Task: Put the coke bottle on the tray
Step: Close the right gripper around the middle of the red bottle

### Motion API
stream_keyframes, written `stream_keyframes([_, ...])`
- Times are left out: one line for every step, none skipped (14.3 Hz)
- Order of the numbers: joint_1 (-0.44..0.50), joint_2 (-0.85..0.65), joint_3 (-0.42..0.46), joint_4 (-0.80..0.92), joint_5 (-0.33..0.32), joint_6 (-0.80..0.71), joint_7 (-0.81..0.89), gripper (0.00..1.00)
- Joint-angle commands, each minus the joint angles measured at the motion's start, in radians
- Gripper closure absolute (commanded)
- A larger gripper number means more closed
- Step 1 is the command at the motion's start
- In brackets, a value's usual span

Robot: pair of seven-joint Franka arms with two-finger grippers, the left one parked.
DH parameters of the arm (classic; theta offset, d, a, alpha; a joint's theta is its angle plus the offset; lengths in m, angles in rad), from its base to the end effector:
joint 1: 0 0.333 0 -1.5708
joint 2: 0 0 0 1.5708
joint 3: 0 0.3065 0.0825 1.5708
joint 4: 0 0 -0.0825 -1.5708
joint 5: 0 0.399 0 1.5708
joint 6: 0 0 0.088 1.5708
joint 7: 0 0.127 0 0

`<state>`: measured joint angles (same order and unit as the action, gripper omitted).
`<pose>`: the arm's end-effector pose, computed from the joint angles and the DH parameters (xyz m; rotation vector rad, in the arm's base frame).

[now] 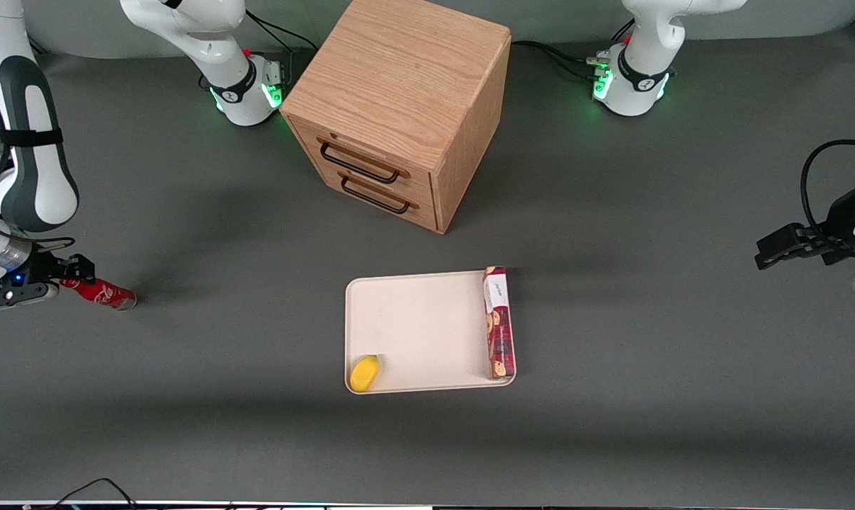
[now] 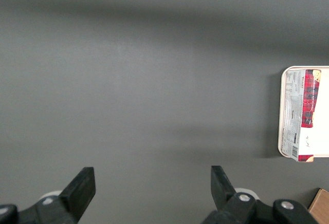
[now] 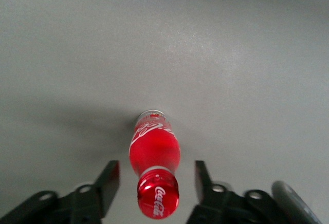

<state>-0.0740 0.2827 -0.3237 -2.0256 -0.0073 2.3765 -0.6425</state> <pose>0.5660 -0.2346 0.2851 2.9926 0.3997 0.0379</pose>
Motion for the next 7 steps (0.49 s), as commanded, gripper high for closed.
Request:
stream_keyframes([0.002,-0.037,-0.005,-0.027,0.026,0.006,-0.045,0.85])
stream_keyframes([0.003,-0.037,-0.005,-0.027,0.026,0.003,-0.045,0.91])
stream_keyframes([0.003,-0.042,-0.005,-0.025,0.026,0.003,-0.045,0.93])
stream_keyframes([0.007,-0.049,-0.005,-0.024,0.026,0.001,-0.045,0.95])
stream_keyframes([0.010,-0.062,-0.005,-0.018,0.026,-0.003,-0.040,0.96])
stream_keyframes([0.016,-0.085,-0.003,0.001,0.026,-0.047,-0.036,0.96])
stream_keyframes([0.017,-0.106,0.002,0.043,0.026,-0.119,-0.035,0.96])
